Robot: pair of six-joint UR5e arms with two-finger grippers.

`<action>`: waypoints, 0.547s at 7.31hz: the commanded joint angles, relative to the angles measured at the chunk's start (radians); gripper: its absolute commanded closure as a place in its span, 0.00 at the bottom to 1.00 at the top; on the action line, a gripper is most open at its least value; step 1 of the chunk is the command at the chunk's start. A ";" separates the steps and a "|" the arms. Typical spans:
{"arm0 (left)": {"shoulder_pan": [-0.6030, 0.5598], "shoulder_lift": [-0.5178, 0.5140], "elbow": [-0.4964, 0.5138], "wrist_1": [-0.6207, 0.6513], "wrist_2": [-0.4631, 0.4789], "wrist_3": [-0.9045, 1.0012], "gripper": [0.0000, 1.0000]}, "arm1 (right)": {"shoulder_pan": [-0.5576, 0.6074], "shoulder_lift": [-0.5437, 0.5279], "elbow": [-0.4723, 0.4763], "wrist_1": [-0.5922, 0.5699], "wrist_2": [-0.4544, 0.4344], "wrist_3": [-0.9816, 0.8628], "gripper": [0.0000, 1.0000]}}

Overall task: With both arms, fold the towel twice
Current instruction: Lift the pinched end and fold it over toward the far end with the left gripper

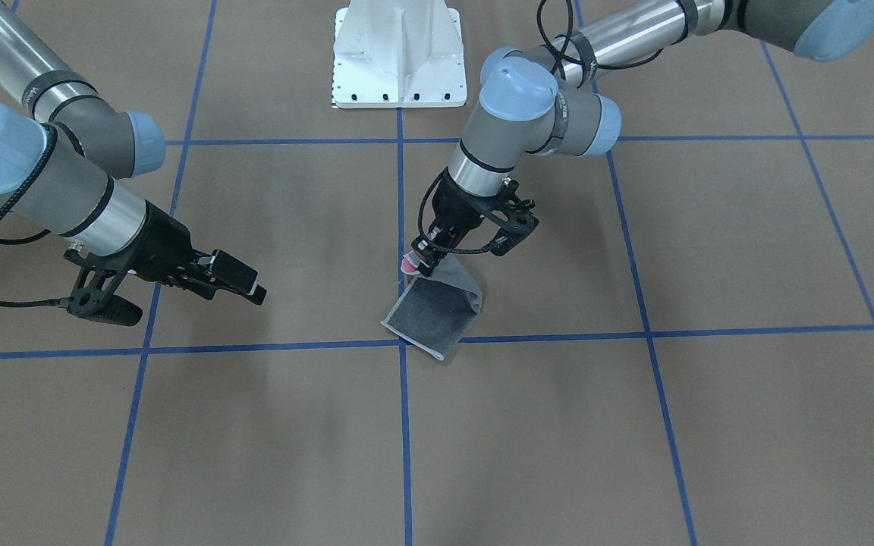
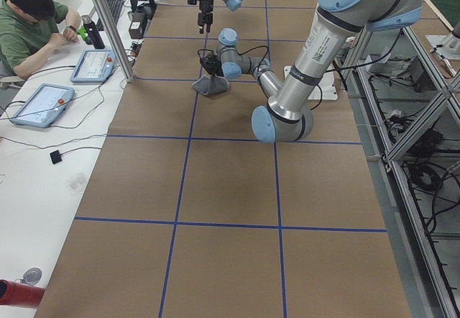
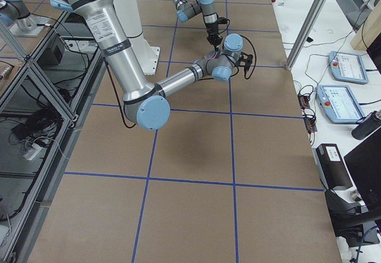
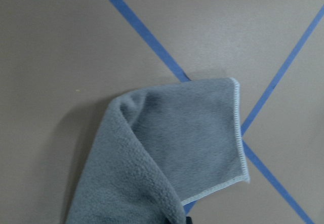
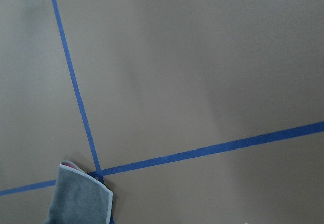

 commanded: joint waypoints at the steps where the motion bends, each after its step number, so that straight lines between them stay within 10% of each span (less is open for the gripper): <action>1: -0.022 -0.048 0.056 -0.005 -0.002 -0.008 1.00 | 0.000 -0.008 -0.002 0.002 -0.001 -0.003 0.00; 4: -0.045 -0.074 0.102 -0.046 -0.002 -0.051 1.00 | 0.000 -0.008 -0.004 0.002 -0.001 -0.003 0.00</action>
